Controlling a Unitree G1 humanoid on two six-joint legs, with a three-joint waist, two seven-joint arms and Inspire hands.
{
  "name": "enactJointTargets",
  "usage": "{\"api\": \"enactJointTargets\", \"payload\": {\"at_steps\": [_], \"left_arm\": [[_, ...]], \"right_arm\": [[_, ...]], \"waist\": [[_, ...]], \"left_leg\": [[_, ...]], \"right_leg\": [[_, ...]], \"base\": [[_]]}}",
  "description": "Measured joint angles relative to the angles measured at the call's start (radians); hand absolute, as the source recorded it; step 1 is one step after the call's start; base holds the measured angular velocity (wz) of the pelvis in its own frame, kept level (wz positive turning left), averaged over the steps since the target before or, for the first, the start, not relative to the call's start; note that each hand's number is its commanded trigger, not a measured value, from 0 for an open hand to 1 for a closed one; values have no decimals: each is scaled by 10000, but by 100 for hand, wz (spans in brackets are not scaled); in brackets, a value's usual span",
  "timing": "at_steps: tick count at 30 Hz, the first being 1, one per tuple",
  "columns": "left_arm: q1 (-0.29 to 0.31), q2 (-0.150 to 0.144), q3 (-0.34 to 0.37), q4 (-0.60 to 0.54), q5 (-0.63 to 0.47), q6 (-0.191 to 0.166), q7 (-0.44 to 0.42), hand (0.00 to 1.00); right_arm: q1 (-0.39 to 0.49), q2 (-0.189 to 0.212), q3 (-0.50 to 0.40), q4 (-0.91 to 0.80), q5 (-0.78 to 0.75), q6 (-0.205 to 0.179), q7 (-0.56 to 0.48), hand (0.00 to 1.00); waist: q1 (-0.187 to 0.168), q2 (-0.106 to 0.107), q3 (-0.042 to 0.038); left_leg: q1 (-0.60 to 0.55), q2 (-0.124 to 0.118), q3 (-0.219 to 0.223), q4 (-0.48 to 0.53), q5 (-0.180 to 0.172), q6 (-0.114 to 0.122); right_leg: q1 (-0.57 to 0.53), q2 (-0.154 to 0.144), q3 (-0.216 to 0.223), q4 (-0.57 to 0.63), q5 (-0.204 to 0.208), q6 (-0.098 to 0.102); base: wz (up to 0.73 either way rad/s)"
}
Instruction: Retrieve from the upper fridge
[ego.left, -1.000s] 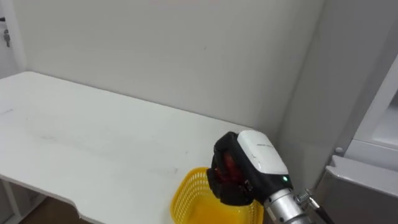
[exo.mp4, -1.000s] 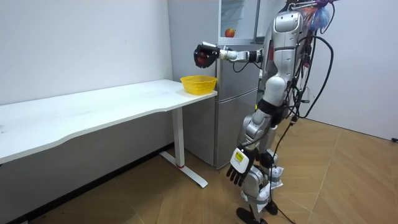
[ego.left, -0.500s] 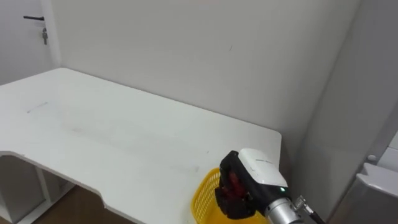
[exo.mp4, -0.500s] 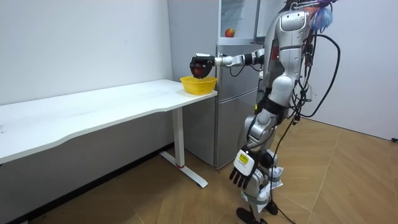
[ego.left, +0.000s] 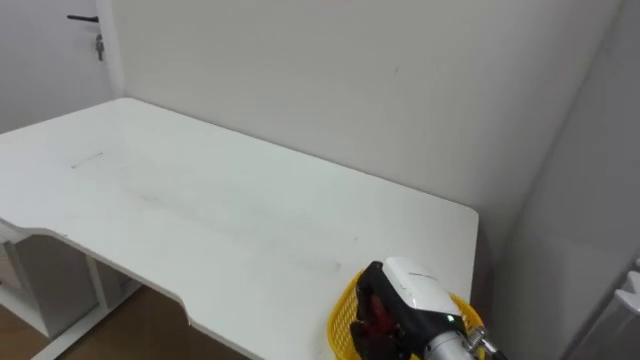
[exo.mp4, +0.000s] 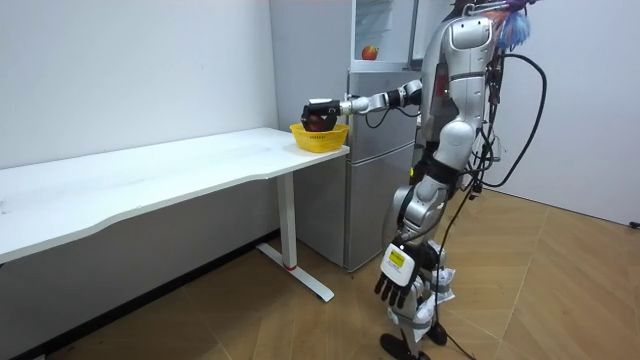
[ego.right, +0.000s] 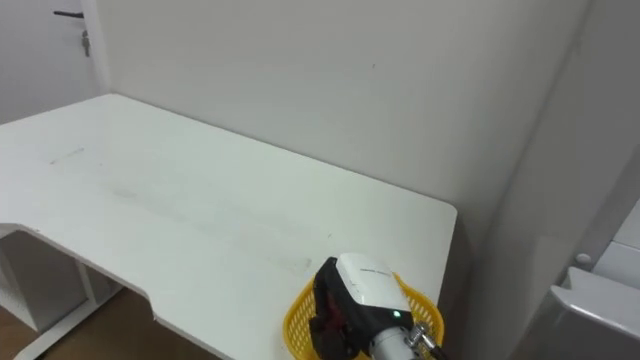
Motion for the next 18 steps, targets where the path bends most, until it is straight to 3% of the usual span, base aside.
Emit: {"api": "enactJointTargets", "payload": {"at_steps": [18], "left_arm": [[165, -55, 0, 5, -4, 3, -150, 0]], "right_arm": [[-1, 2, -20, 1, -20, 0, 112, 0]], "waist": [[-56, 82, 24]], "left_leg": [[-2, -3, -21, 49, 1, -2]], "right_leg": [[35, -11, -110, 5, 0, 0]], "base": [[0]]}}
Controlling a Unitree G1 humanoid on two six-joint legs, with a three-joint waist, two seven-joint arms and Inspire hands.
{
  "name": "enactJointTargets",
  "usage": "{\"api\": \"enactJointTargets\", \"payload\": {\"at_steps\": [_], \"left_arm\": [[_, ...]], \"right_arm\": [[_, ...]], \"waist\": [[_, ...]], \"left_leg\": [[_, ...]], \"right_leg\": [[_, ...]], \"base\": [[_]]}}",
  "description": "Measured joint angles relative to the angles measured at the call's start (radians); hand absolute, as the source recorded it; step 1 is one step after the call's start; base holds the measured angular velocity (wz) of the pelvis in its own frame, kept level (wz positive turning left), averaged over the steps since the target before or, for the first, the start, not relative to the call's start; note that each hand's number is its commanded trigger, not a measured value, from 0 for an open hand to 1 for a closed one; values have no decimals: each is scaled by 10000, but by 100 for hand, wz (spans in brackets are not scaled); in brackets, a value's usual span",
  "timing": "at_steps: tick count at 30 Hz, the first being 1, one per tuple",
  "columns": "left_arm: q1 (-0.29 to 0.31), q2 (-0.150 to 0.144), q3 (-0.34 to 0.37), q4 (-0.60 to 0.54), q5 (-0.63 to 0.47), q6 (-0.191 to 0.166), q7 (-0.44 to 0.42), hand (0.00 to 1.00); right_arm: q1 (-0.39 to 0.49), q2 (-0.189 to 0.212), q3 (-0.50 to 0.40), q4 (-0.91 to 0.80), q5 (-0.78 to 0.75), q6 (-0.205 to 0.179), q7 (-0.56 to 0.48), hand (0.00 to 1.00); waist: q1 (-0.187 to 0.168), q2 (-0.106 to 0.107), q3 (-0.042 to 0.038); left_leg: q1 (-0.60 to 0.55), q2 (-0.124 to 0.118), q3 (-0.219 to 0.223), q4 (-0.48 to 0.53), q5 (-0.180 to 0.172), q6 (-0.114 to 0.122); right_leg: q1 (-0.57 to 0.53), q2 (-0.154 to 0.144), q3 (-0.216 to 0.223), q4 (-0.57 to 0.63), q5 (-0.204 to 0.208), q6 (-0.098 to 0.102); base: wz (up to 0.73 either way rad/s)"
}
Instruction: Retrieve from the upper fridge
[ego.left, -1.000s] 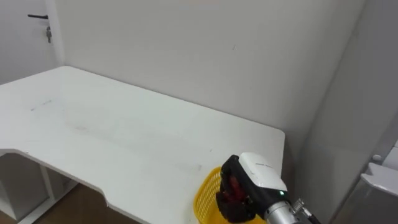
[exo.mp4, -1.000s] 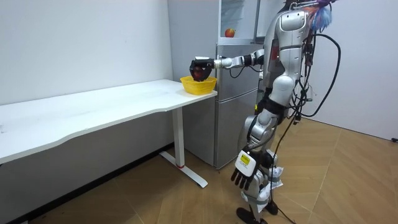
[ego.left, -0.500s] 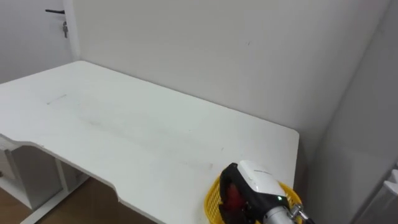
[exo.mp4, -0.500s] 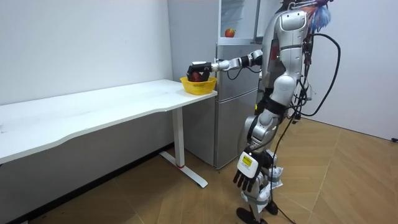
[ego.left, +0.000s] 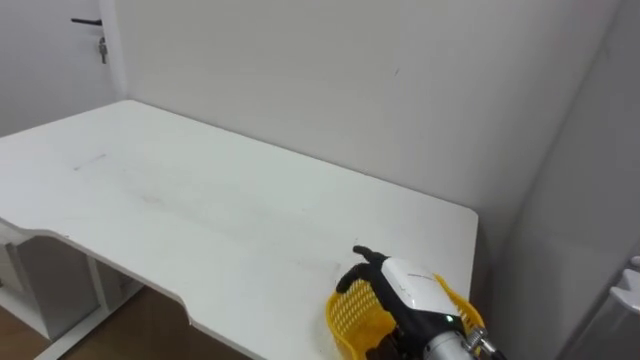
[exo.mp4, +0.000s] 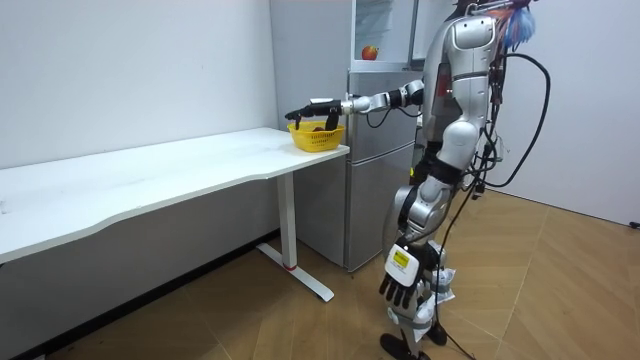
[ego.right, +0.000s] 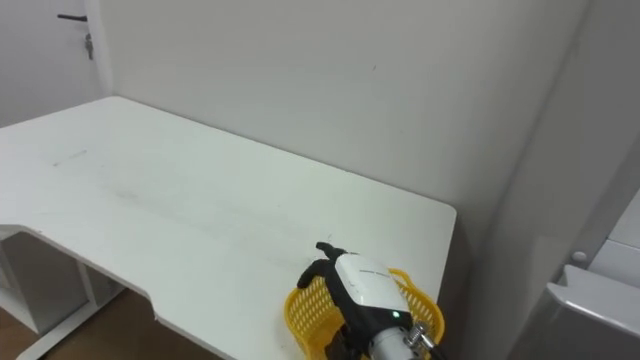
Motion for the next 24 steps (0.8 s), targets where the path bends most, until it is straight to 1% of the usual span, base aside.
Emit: {"api": "enactJointTargets", "payload": {"at_steps": [10, 13, 17, 20, 22, 24], "left_arm": [[3, -29, 1, 0, 0, 0, -35, 0], [19, -25, 1, -2, 5, 1, -70, 0], [28, -26, -1, -2, 6, 51, -101, 0], [21, -25, 1, -6, 6, 61, -51, 0], [10, -26, 0, -50, 6, 58, 11, 0], [12, -25, 1, -74, 6, 47, 111, 0]], "right_arm": [[0, 0, 0, 0, 1, 0, 0, 0], [0, 0, 0, 0, 25, 0, 0, 0], [0, 2, 2, -4, 30, 0, 4, 0], [0, 2, 1, -58, 41, 0, 64, 0], [0, 2, 1, -232, 235, 0, 74, 0], [0, 3, 0, -339, 406, -12, 72, 0]], "waist": [[5, 32, -3], [14, 33, -3], [19, 42, -16], [2, 84, -68], [-17, 103, -138], [-43, 154, -145]], "left_leg": [[0, 0, -3, 1, 0, -1], [-1, -1, -4, 0, 0, -1], [3, 2, -1, 0, 0, -1], [5, 2, 15, 1, 0, -1], [39, 3, 45, -1, 1, 0], [134, 2, 59, -32, 5, 5]], "right_leg": [[1, 0, 3, 0, 0, 0], [-5, 10, 75, -1, 0, 0], [-4, 9, 72, 0, 0, 0], [-5, 5, 81, 2, 0, 1], [12, 4, 125, 2, 0, 0], [90, 4, 151, 1, 0, 0]], "base": [[0], [0], [0], [0], [-4], [-2]]}}
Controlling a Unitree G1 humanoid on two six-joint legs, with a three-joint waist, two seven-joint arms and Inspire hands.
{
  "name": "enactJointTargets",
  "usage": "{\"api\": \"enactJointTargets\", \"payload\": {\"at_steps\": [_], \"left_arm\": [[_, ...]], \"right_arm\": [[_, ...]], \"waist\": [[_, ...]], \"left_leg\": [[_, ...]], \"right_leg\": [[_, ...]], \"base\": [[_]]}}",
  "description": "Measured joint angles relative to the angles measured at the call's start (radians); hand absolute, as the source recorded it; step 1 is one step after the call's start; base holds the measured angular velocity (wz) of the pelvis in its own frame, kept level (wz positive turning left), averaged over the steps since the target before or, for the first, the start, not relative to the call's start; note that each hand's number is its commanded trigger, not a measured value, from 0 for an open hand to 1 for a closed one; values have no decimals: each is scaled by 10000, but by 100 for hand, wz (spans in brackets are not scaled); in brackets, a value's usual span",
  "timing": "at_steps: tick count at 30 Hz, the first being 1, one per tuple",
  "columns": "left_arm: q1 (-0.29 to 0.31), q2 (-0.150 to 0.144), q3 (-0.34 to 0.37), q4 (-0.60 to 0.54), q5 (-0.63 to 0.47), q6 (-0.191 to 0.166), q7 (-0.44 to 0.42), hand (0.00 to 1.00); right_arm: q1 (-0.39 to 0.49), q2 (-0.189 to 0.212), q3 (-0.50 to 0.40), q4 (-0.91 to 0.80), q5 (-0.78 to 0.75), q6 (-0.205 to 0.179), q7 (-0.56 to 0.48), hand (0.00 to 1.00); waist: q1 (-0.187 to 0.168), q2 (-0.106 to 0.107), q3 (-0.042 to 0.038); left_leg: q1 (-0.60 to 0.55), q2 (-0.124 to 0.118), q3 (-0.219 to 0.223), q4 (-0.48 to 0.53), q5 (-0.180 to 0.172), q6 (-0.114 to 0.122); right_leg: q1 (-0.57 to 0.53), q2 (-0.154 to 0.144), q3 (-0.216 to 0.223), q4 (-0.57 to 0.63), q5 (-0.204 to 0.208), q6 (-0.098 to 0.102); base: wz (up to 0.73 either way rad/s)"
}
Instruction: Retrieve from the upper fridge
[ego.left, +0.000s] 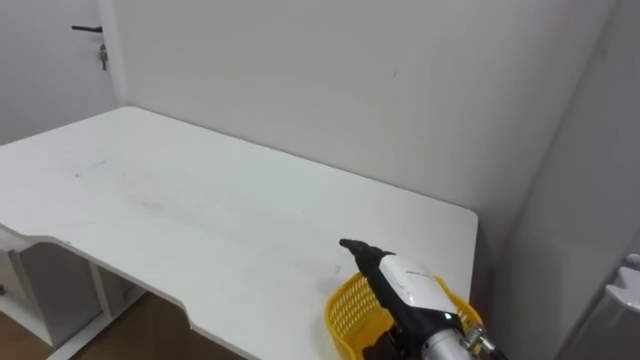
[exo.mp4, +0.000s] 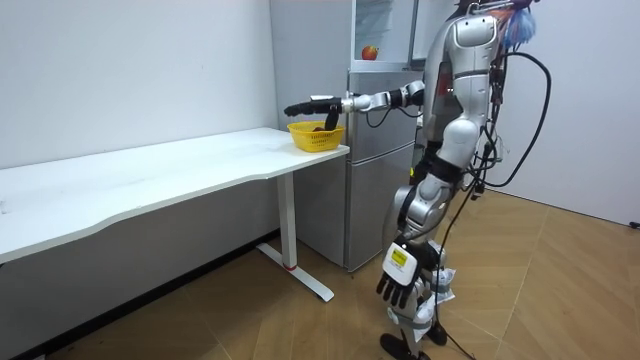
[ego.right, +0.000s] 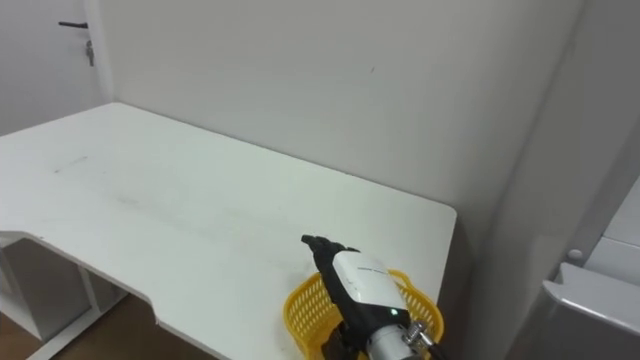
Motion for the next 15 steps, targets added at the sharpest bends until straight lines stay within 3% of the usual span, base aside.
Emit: {"api": "enactJointTargets", "payload": {"at_steps": [8, 10, 15], "left_arm": [[103, -21, -26, 54, -24, -74, 337, 0], [117, -67, -25, 52, -51, -83, 363, 0], [247, -193, -23, 55, -49, -283, 555, 0]], "right_arm": [[1, -18, -66, -1417, 653, -136, -176, 0], [36, -24, -226, -2334, 784, -484, -479, 0], [599, 35, -756, -3707, 835, -968, -1121, 0]], "waist": [[-505, 86, 40], [-628, 142, 59], [-1085, 438, -63]], "left_leg": [[168, 8, 78, -33, 4, 5], [214, 39, 277, -48, 3, 7], [346, 39, 434, -72, -2, 25]], "right_leg": [[129, -1, 49, -2, -1, 2], [93, 13, 247, -1, 1, -1], [149, 6, 431, 24, 19, 22]], "base": [[-3], [-19], [-11]]}}
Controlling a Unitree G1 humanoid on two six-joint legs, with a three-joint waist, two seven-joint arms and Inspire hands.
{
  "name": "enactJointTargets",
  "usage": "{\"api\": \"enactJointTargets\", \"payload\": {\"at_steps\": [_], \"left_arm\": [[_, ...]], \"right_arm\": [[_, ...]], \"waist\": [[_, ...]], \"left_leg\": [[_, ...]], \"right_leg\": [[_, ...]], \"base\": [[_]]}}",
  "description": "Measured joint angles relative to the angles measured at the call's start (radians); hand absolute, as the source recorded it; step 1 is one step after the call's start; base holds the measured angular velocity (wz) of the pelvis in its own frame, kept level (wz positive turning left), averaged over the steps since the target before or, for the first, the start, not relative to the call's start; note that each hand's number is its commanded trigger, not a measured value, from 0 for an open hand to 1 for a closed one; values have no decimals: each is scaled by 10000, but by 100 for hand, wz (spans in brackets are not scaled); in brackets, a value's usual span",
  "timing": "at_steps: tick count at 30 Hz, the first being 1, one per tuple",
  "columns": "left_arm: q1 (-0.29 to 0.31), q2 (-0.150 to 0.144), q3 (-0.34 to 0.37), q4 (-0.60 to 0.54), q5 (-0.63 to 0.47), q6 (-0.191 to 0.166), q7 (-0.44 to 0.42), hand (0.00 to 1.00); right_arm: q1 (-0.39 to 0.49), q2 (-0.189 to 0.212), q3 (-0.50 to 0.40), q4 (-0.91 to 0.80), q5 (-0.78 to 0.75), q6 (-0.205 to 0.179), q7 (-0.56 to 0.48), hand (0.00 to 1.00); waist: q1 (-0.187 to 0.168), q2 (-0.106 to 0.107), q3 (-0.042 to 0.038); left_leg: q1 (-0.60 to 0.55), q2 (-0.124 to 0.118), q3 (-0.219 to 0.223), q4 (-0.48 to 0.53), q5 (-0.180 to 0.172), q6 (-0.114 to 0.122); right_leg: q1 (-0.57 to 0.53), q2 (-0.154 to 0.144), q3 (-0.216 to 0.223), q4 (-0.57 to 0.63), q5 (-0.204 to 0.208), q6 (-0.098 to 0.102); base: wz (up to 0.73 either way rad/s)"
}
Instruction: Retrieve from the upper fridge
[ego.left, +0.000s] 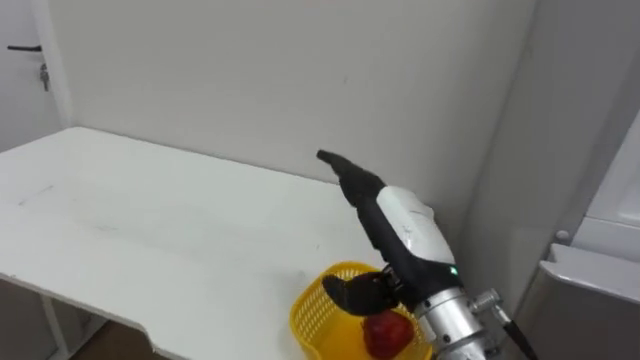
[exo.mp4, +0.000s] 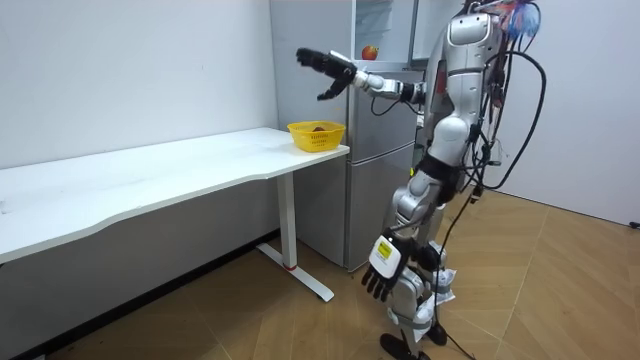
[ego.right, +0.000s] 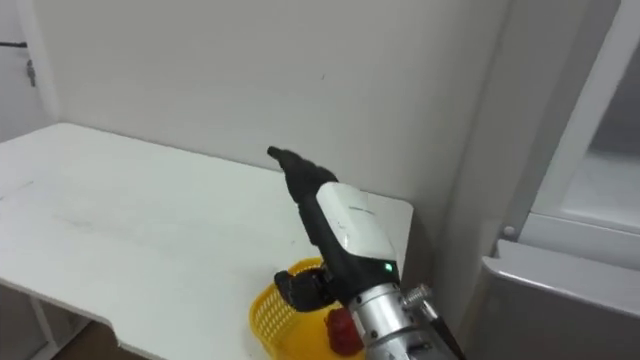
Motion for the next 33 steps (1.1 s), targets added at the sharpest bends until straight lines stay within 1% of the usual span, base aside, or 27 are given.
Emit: {"api": "enactJointTargets", "payload": {"at_steps": [1, 2, 3, 4, 5, 7, 8, 10, 12, 14, 15, 16, 17, 19, 23, 24, 27, 29, 31, 33], "left_arm": [[54, -9, -2, 7, -61, -3, 3, 0], [91, -11, -3, 12, -125, -4, 5, 0], [172, -14, -1, 16, -140, -23, 19, 0], [233, -27, 17, 17, -119, -30, 28, 0], [244, -31, 19, 17, -117, -42, 59, 0], [283, -52, 21, 9, -86, -226, 203, 0], [310, -72, 20, 8, -86, -253, 228, 0], [363, -136, 10, 53, -118, -351, 365, 0], [363, -159, 12, 131, -117, -428, 473, 0], [360, -164, 13, 225, -116, -471, 593, 0], [357, -167, 13, 299, -115, -472, 624, 0], [352, -185, 11, 395, -113, -471, 628, 0], [371, -193, 11, 410, -112, -464, 622, 0], [412, -214, 6, 428, -93, -464, 592, 0], [524, -223, 6, 477, -87, -465, 586, 0], [567, -222, 8, 453, -90, -468, 587, 0], [593, -222, 8, 461, -97, -488, 590, 0], [607, -222, 9, 480, -94, -521, 591, 0], [591, -221, 12, 518, -142, -538, 601, 0], [590, -222, 12, 520, -142, -540, 603, 0]], "right_arm": [[222, 72, -55, -319, 159, -29, -104, 0], [326, 79, -55, -469, 271, -47, -124, 0], [541, 74, -57, -693, 530, -161, -146, 0], [850, 71, -101, -978, 847, -204, -156, 0], [1037, 73, -154, -1167, 971, -213, -163, 0], [1998, 76, -461, -2054, 1429, -416, -243, 0], [2210, 77, -507, -2224, 1536, -481, -275, 0], [2731, 81, -703, -2701, 1755, -627, -413, 0], [2831, 92, -952, -2891, 1752, -697, -571, 0], [2834, 111, -1250, -3048, 1781, -826, -801, 0], [2851, 112, -1398, -3175, 1788, -900, -985, 0], [2880, 117, -1552, -3293, 1800, -1002, -1075, 0], [2896, 125, -1614, -3351, 1838, -1030, -1090, 0], [3061, 139, -1831, -3648, 1928, -1053, -1165, 0], [3449, 154, -2105, -3917, 1932, -1118, -1309, 0], [3697, 154, -2263, -4022, 1930, -1212, -1402, 0], [3979, 153, -2685, -4031, 1919, -1291, -1798, 0], [4005, 152, -2910, -4041, 1906, -1314, -2038, 0], [4062, 151, -3191, -4232, 1829, -1330, -2424, 0], [4163, 147, -3329, -4481, 1690, -1357, -2744, 0]], "waist": [[-97, 85, 4], [-159, 123, -4], [-292, 188, -8], [-413, 233, -28], [-488, 245, -34], [-624, 287, -50], [-689, 306, -58], [-1056, 382, -51], [-1137, 441, -68], [-1315, 464, -79], [-1398, 447, -114], [-1442, 484, -129], [-1493, 481, -142], [-1683, 488, -137], [-1910, 465, -138], [-1966, 442, -129], [-2078, 387, -102], [-2160, 376, -105], [-2212, 352, -124], [-2222, 345, -130]], "left_leg": [[89, 19, 98, -40, -3, 5], [126, 33, 148, -59, -7, 10], [201, 51, 251, -133, -8, 11], [228, 83, 367, -149, -9, 9], [222, 94, 393, -159, -10, 8], [213, 145, 548, -192, -10, 3], [218, 153, 575, -197, -11, 2], [212, 173, 660, -215, -8, -2], [218, 205, 853, -290, 7, -18], [218, 224, 959, -303, 8, -17], [228, 233, 1029, -325, 8, -17], [250, 254, 1138, -356, 7, -18], [255, 260, 1165, -356, 6, -18], [267, 260, 1217, -368, 4, -18], [371, 268, 1274, -477, 4, -19], [375, 267, 1282, -483, 3, -20], [381, 268, 1378, -508, 3, -20], [388, 270, 1433, -520, 3, -19], [408, 275, 1454, -523, 3, -20], [411, 281, 1460, -516, 3, -22]], "right_leg": [[19, 19, 154, 8, 0, 1], [22, 27, 204, 9, 1, 1], [29, 47, 335, 24, 2, -1], [23, 72, 431, 19, 14, -16], [9, 79, 445, 12, 23, -26], [-73, 137, 641, 4, 61, -58], [-79, 144, 663, 4, 64, -62], [-154, 146, 730, 69, 66, -66], [-294, 165, 932, 177, 66, -71], [-333, 167, 980, 179, 82, -95], [-369, 180, 1062, 193, 83, -97], [-403, 207, 1179, 184, 94, -108], [-402, 215, 1201, 171, 101, -110], [-404, 218, 1221, 167, 102, -109], [-392, 246, 1355, 153, 99, -108], [-392, 251, 1386, 148, 93, -102], [-429, 266, 1482, 142, 78, -92], [-442, 275, 1514, 142, 76, -90], [-448, 345, 1540, 140, 76, -90], [-447, 359, 1547, 122, 77, -92]], "base": [[-24], [-28], [-29], [-24], [-21], [-19], [-14], [-12], [-28], [-21], [-20], [-21], [-16], [-3], [-8], [-5], [-7], [-6], [-2], [0]]}}
